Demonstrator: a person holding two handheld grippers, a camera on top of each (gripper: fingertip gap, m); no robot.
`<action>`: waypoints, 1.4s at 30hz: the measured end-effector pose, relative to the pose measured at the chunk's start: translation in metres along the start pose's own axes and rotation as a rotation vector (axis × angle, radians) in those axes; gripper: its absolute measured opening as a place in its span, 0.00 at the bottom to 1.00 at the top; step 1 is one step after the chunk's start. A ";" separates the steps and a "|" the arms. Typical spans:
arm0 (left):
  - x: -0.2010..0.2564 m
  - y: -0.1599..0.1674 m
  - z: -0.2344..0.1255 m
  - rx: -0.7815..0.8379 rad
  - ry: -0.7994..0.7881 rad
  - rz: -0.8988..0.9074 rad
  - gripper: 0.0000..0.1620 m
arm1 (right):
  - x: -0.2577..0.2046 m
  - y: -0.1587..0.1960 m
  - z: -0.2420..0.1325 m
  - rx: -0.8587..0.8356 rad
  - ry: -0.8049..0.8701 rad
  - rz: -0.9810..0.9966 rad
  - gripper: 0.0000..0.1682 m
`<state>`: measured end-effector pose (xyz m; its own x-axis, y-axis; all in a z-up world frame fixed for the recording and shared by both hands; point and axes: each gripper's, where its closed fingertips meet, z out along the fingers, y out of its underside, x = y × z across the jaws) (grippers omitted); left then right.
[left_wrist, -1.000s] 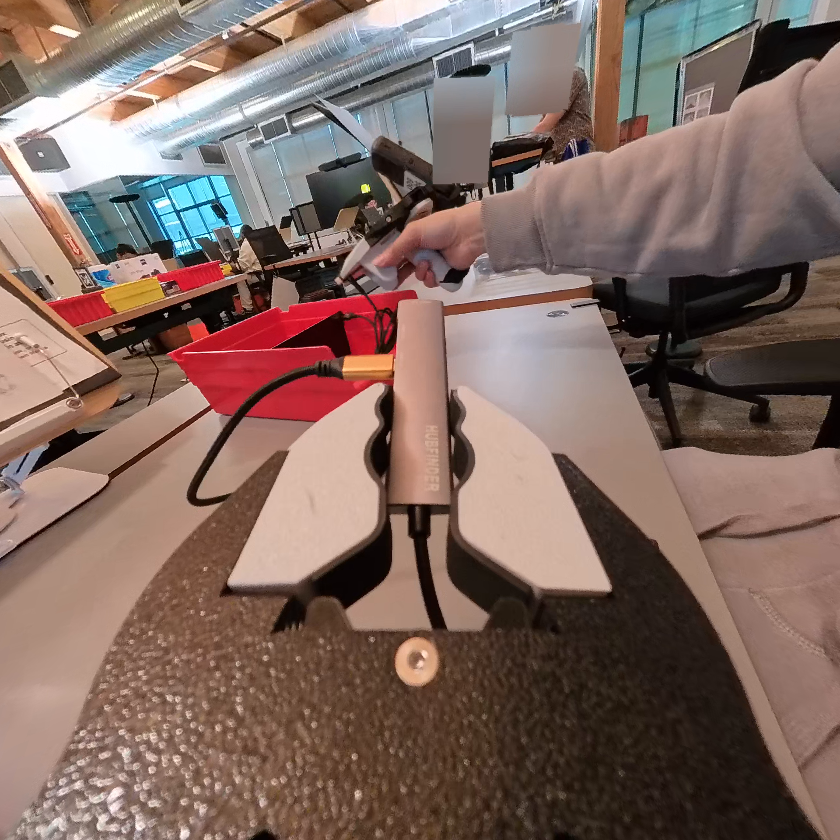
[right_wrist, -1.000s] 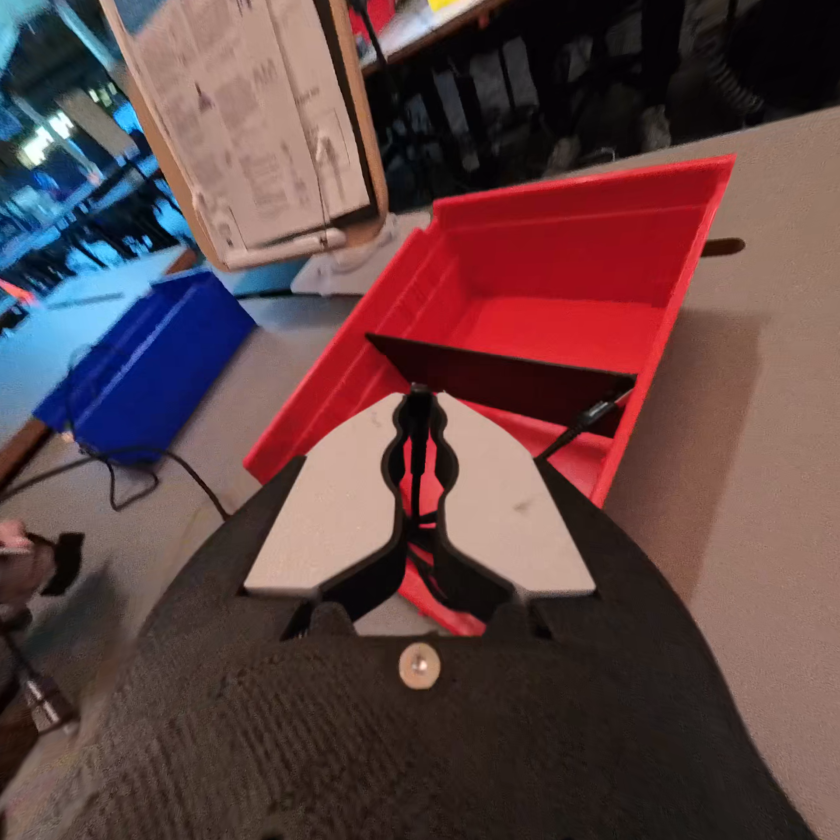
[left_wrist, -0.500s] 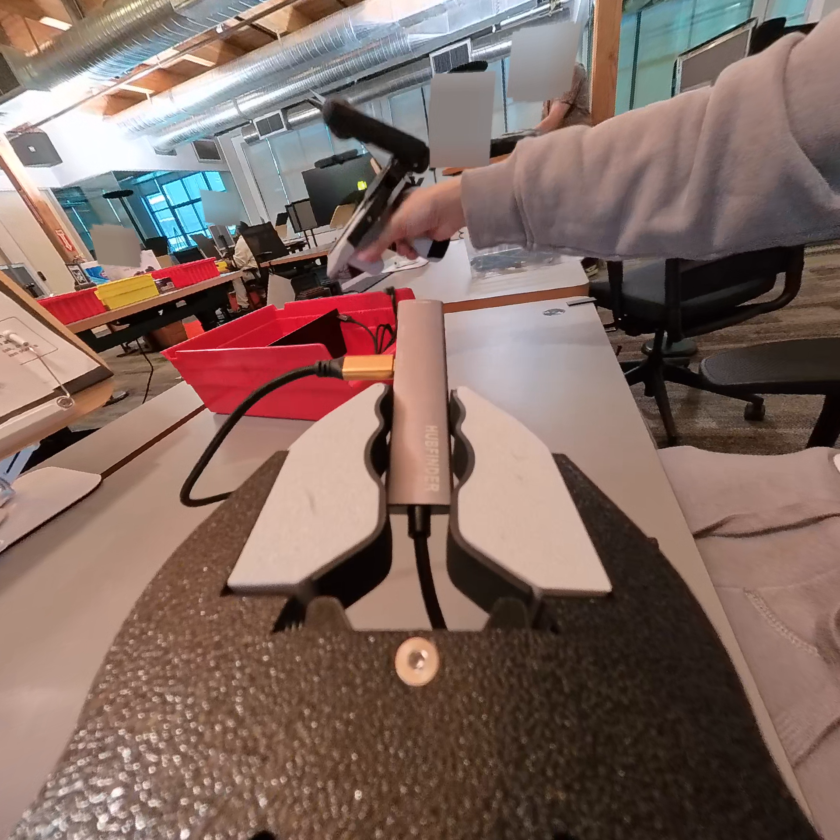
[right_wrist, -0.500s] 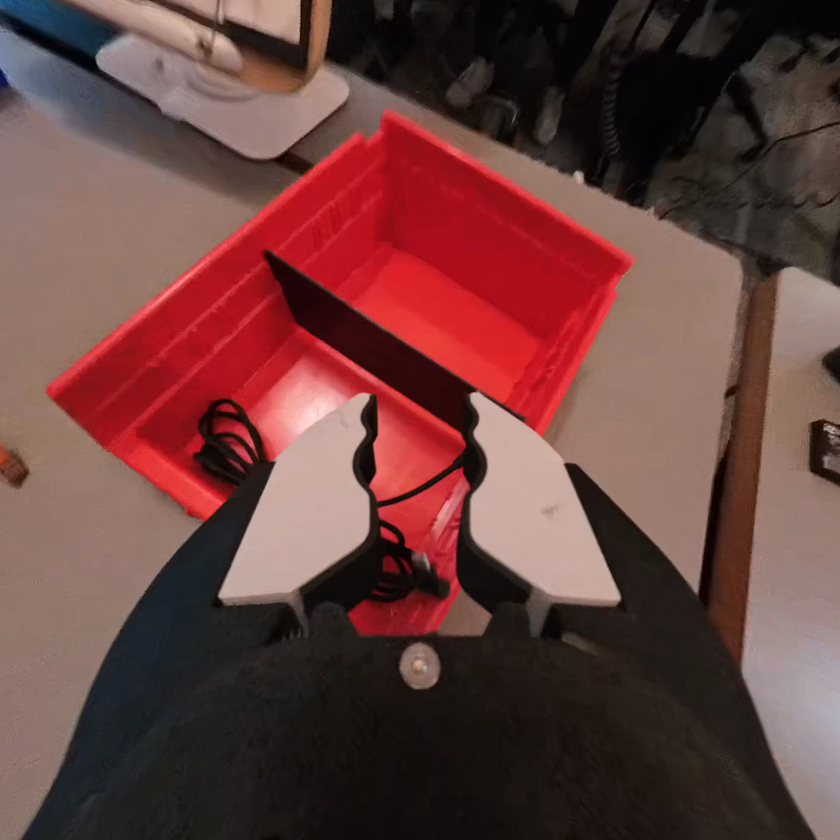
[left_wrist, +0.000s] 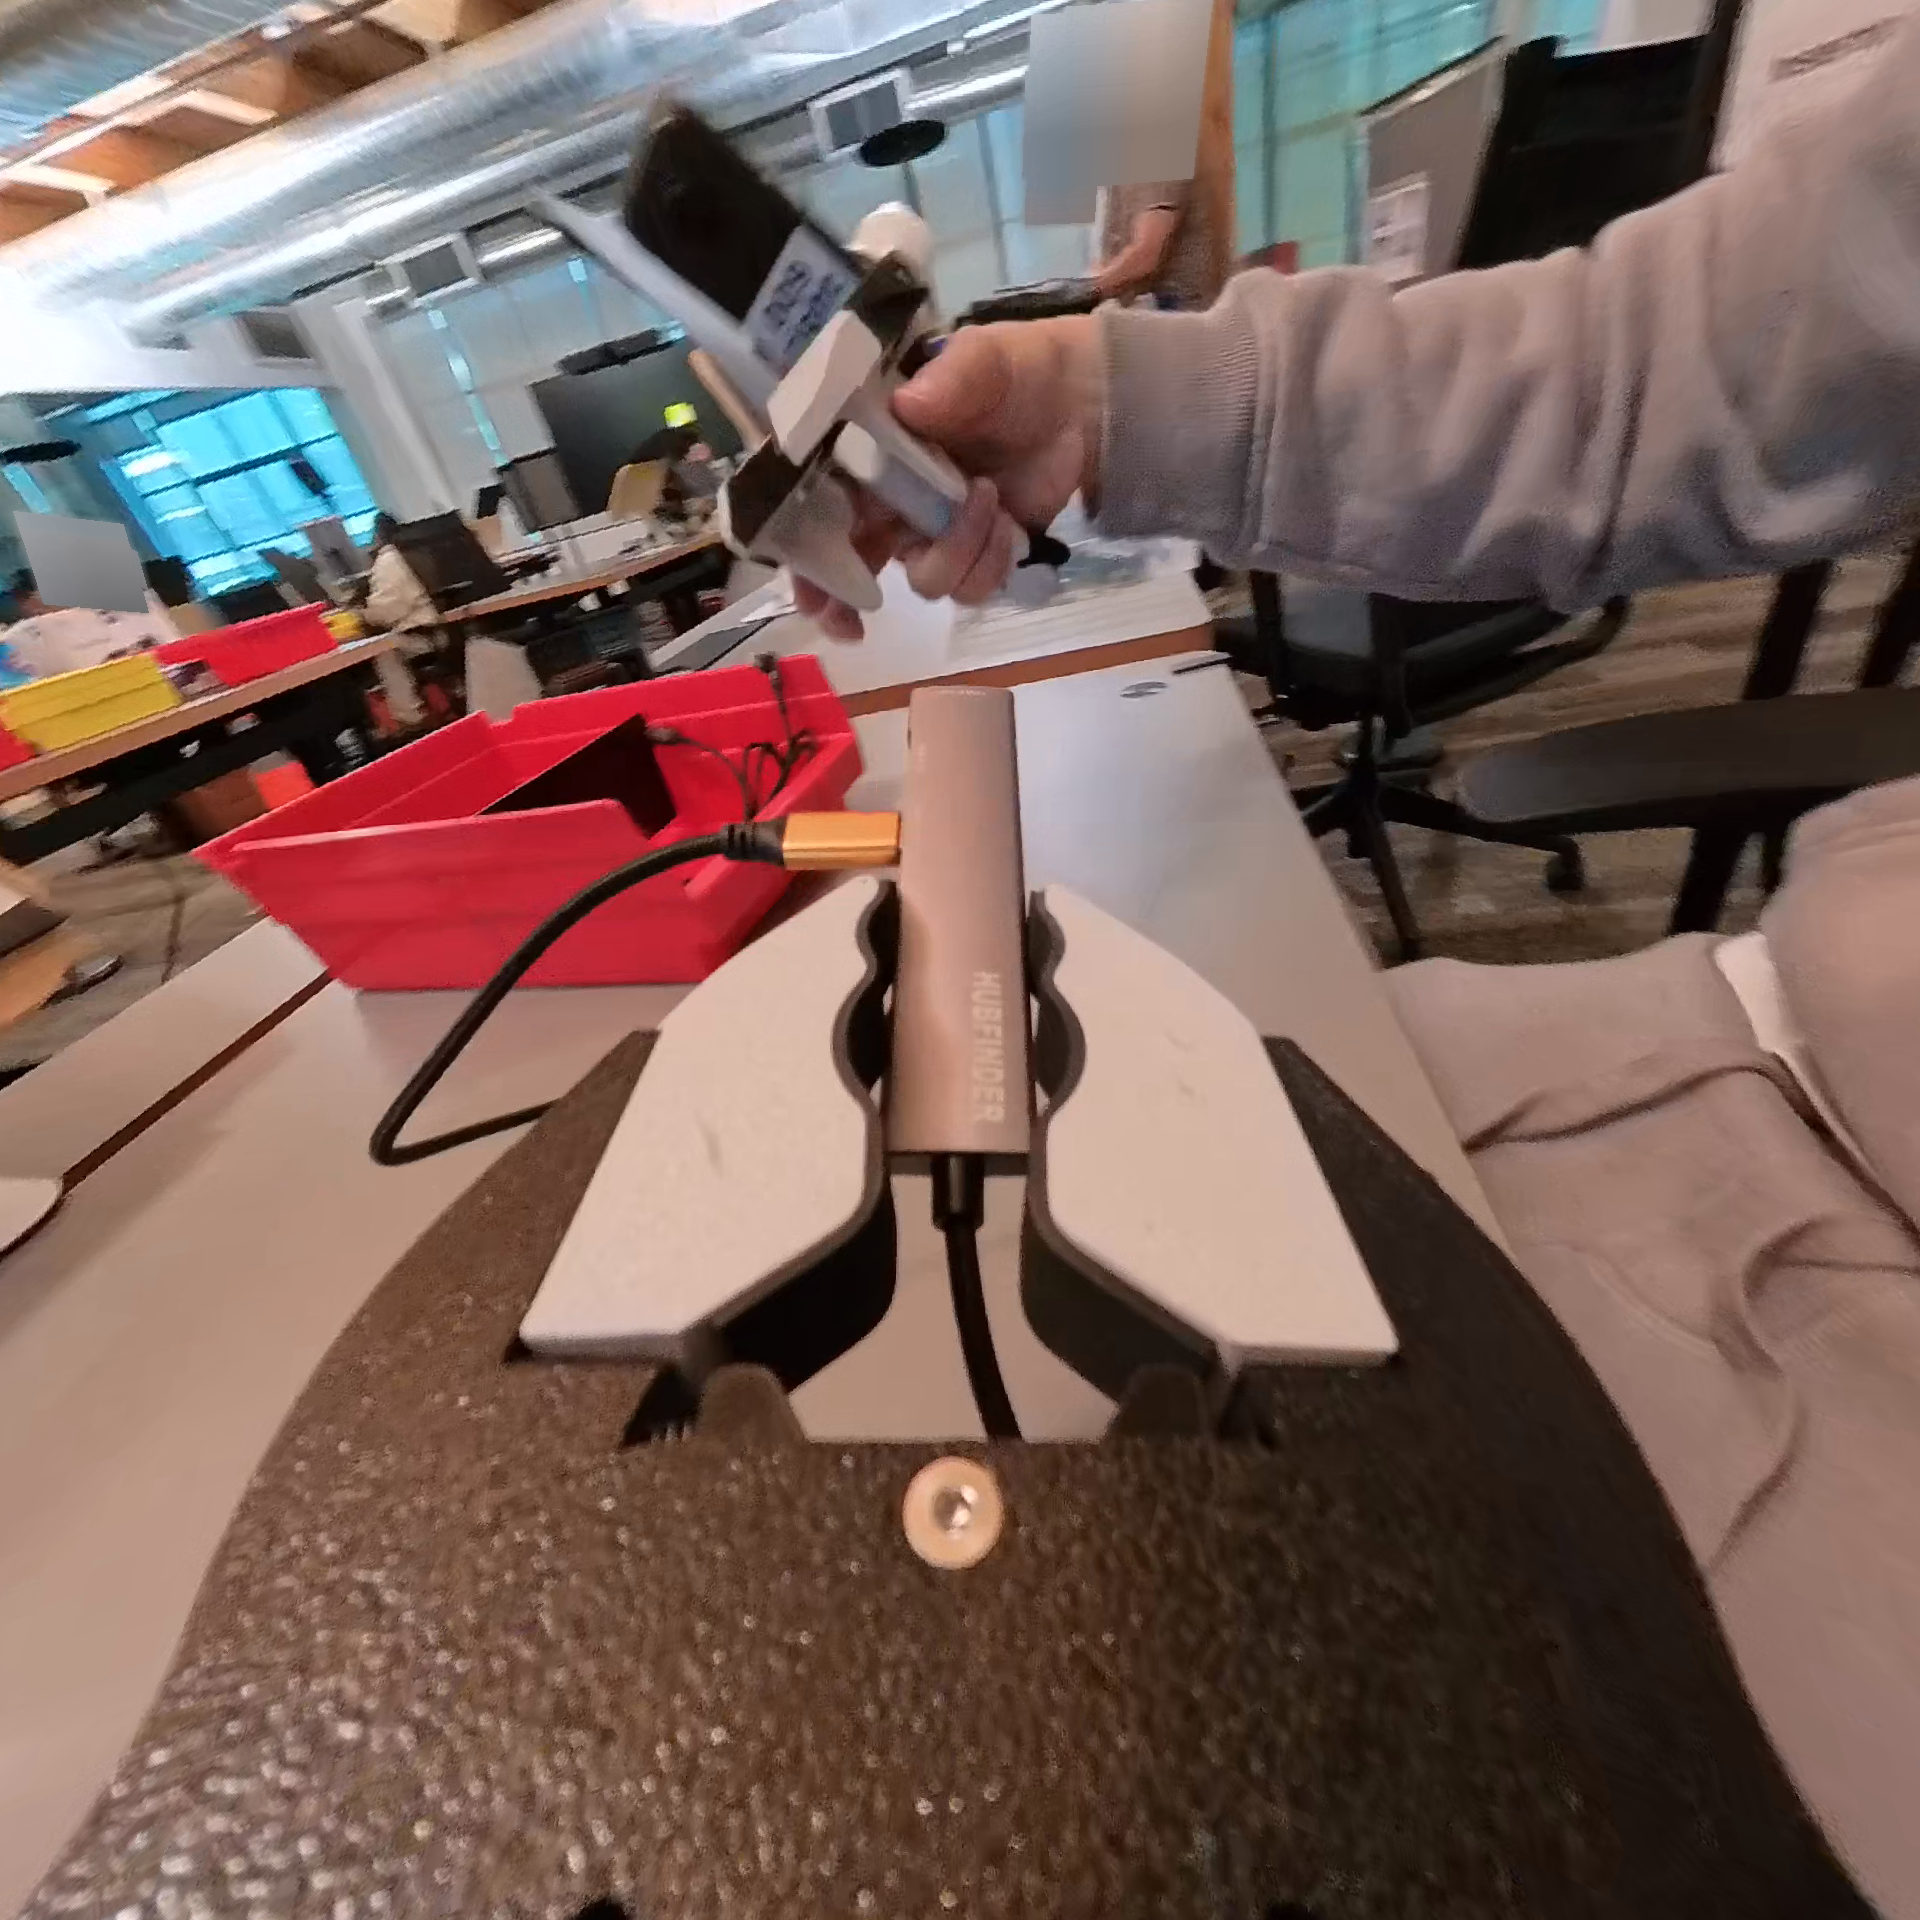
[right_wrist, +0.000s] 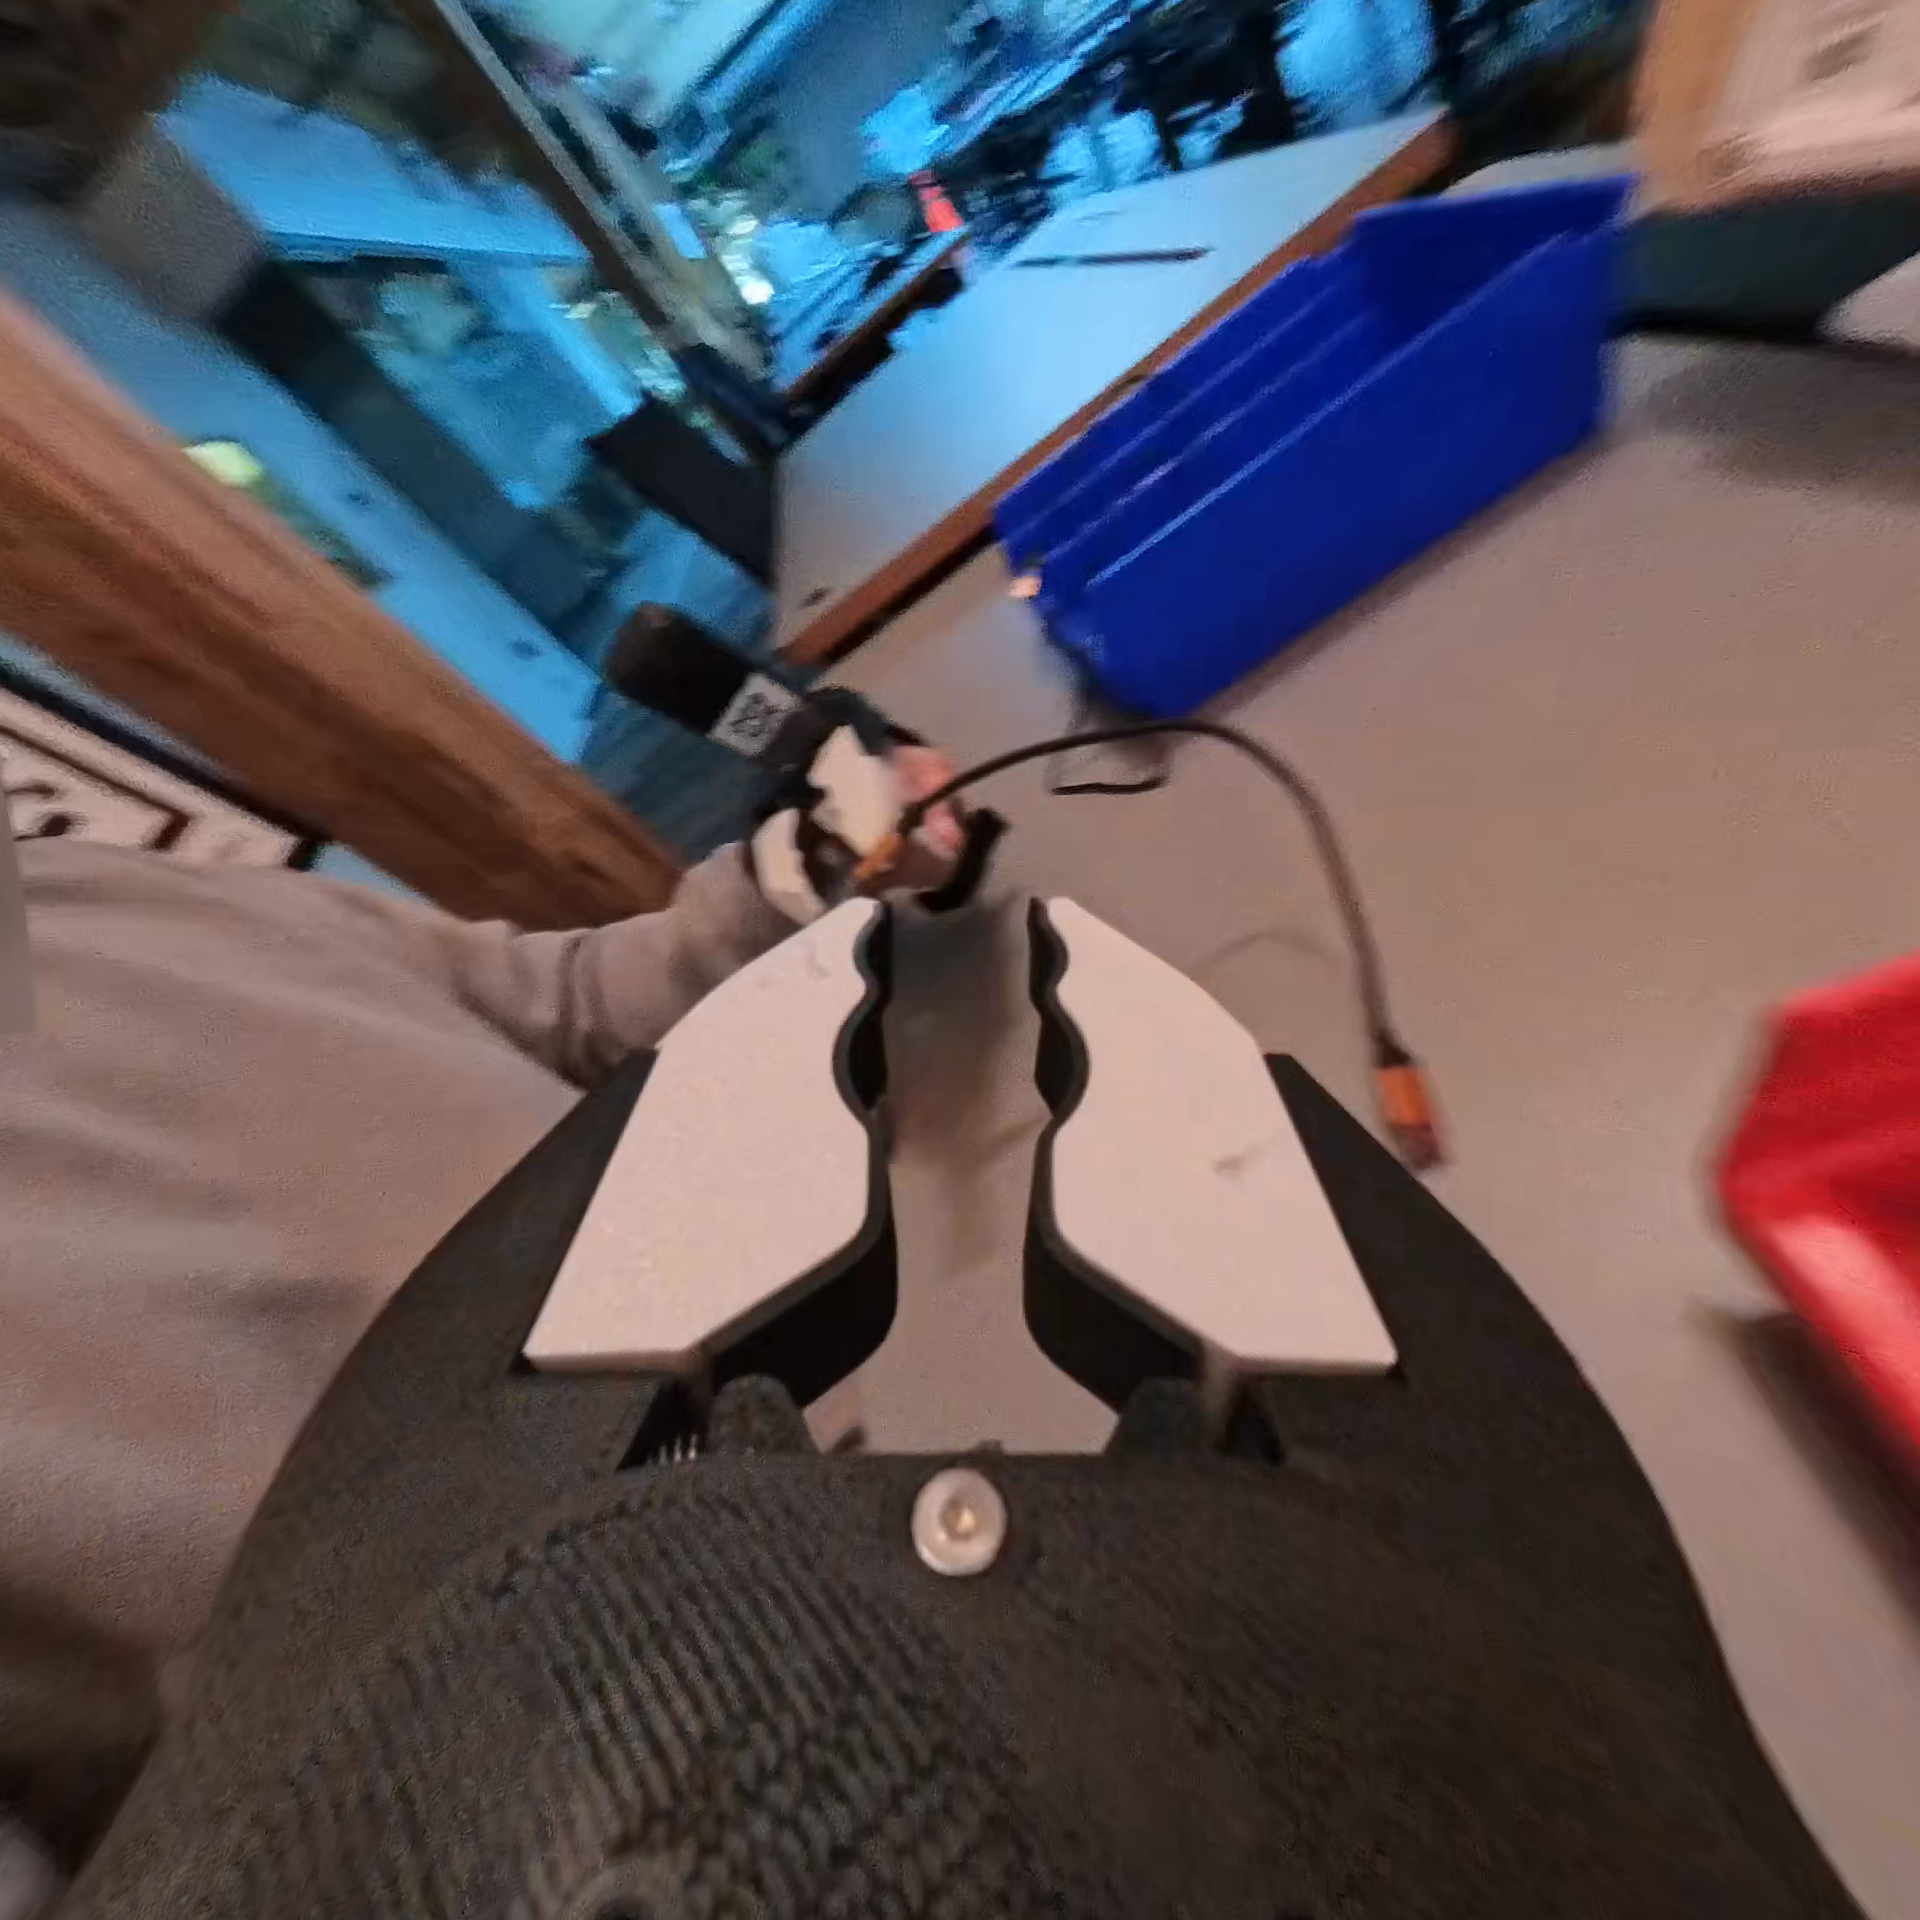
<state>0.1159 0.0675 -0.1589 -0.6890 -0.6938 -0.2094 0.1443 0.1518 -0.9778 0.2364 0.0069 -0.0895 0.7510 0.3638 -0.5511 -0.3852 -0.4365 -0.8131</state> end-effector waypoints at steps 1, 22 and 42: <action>0.006 -0.002 0.000 0.010 0.037 0.015 0.14 | -0.021 0.012 0.021 -0.034 -0.104 0.046 0.12; 0.016 0.010 -0.009 -0.248 0.058 0.278 0.24 | -0.055 0.109 0.124 -0.320 -0.265 0.239 0.06; -0.044 -0.041 0.002 0.316 -0.148 -0.867 0.10 | -0.038 0.049 0.132 0.689 -0.005 0.090 0.06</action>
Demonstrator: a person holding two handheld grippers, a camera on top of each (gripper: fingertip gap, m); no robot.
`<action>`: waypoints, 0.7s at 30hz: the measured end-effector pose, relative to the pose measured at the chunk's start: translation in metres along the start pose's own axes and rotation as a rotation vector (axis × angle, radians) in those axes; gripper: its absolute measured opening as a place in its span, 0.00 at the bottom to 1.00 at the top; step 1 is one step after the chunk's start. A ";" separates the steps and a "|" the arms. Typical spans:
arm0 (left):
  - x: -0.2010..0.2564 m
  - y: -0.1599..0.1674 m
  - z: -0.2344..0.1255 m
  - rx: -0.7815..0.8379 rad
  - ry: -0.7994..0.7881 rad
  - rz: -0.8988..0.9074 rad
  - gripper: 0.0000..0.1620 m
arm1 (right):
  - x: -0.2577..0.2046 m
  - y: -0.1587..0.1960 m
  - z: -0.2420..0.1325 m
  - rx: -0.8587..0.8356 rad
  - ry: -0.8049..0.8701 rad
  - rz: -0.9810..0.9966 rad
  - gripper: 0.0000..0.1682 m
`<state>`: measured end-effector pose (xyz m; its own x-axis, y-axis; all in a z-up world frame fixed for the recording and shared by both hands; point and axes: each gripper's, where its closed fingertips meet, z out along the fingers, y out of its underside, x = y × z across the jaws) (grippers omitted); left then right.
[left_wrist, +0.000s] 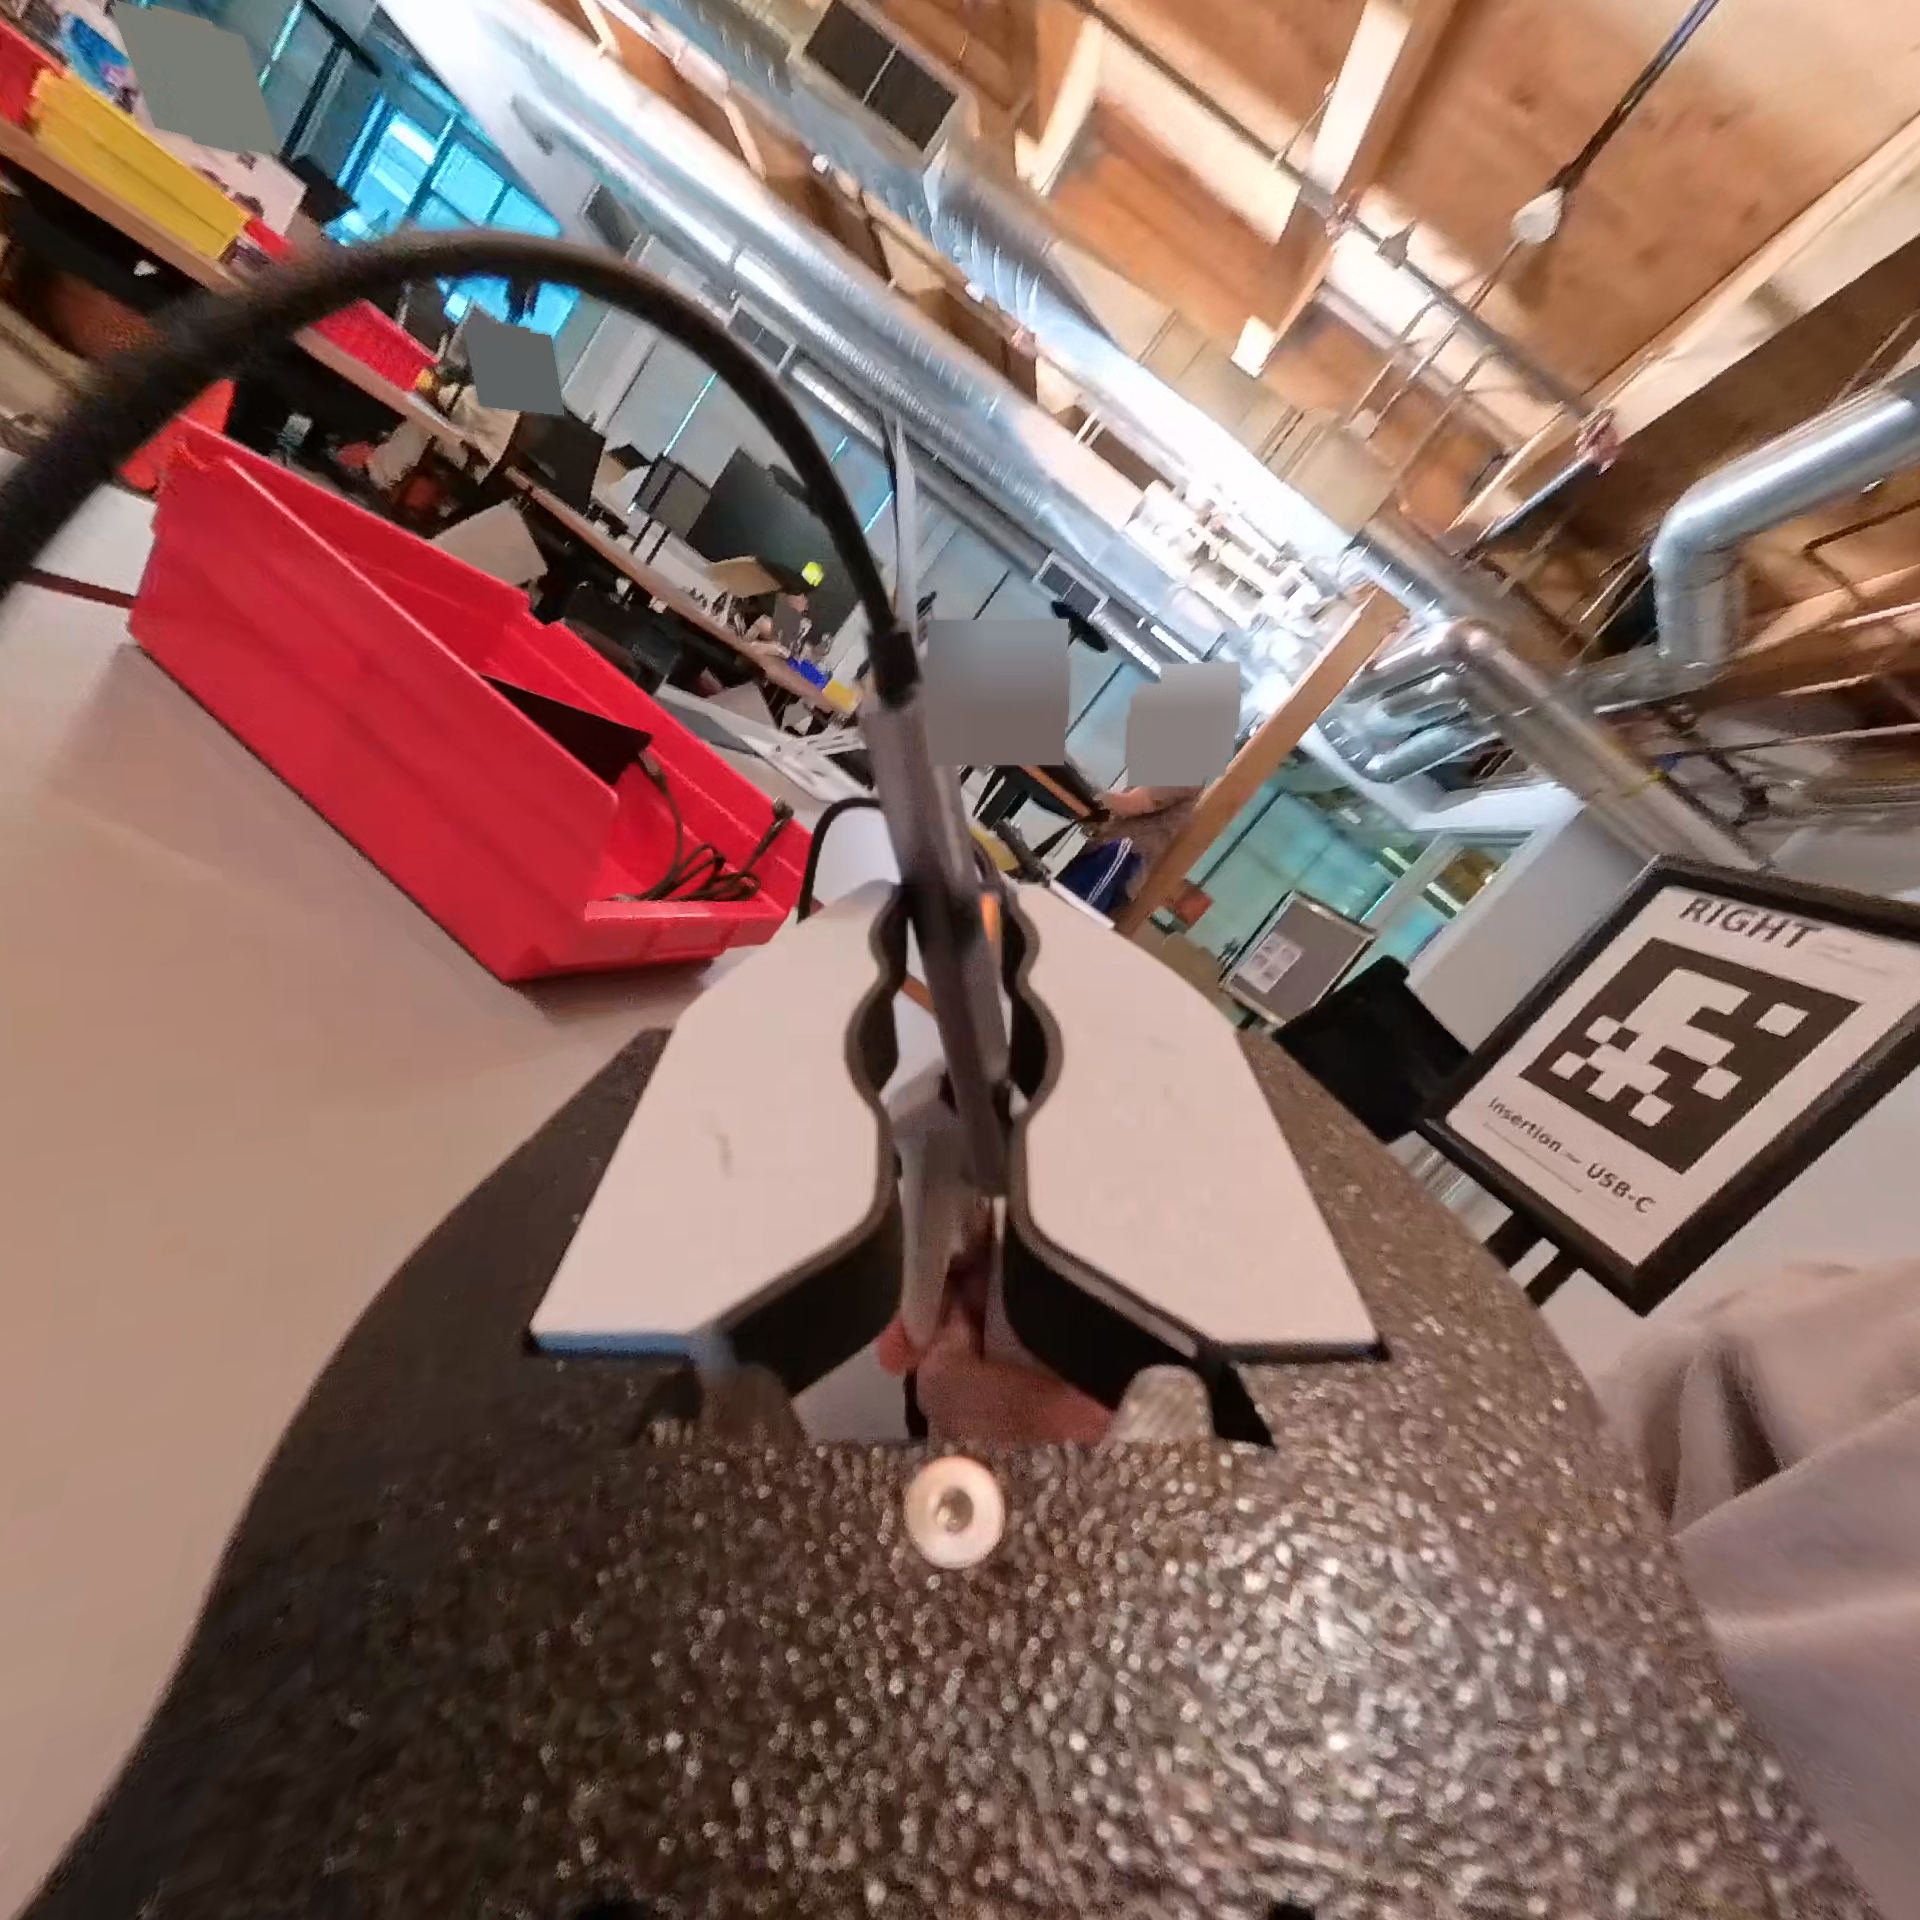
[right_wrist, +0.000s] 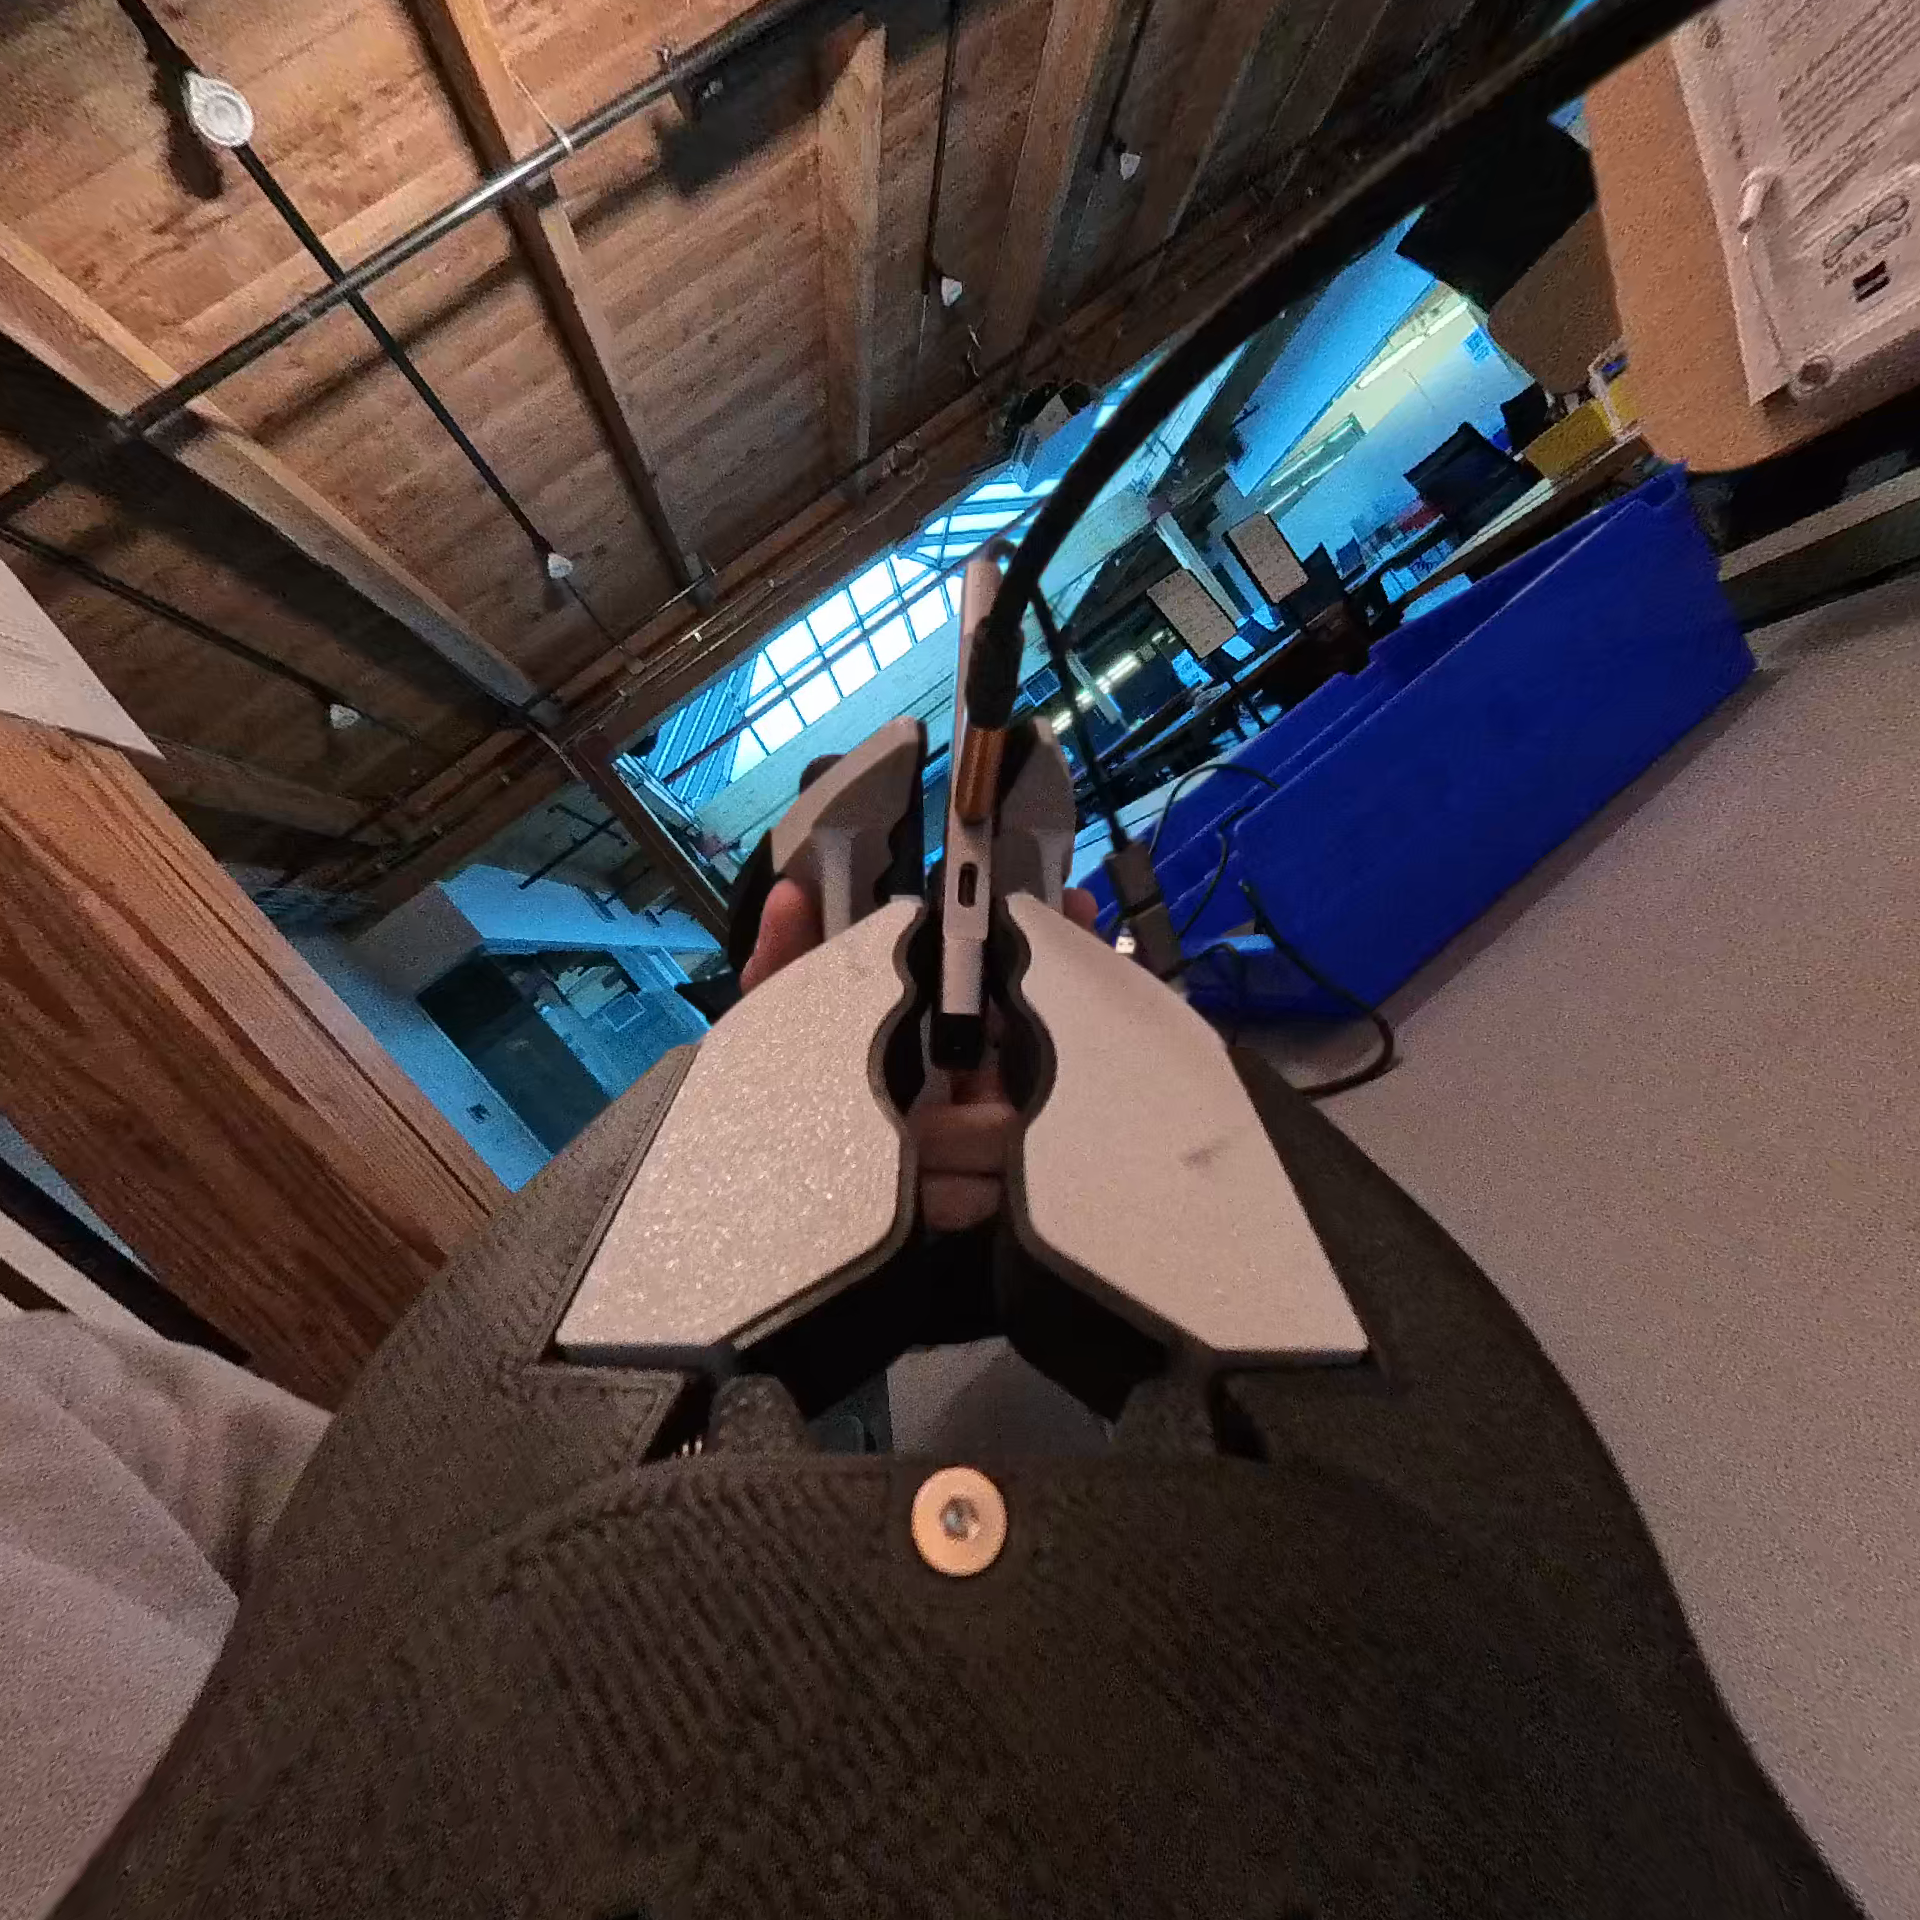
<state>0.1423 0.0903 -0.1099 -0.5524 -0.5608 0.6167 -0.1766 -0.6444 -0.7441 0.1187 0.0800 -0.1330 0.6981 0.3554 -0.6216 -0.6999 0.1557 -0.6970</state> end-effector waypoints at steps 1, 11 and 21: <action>0.000 -0.001 0.000 0.016 0.019 -0.007 0.08 | -0.001 0.004 0.000 0.005 0.006 -0.024 0.06; -0.013 0.018 -0.015 -0.290 -0.116 0.231 0.06 | -0.019 0.007 -0.018 -0.523 0.168 -0.382 0.17; 0.018 0.065 -0.013 -0.523 0.131 0.307 0.05 | -0.020 -0.004 0.002 -0.621 0.023 -0.385 0.07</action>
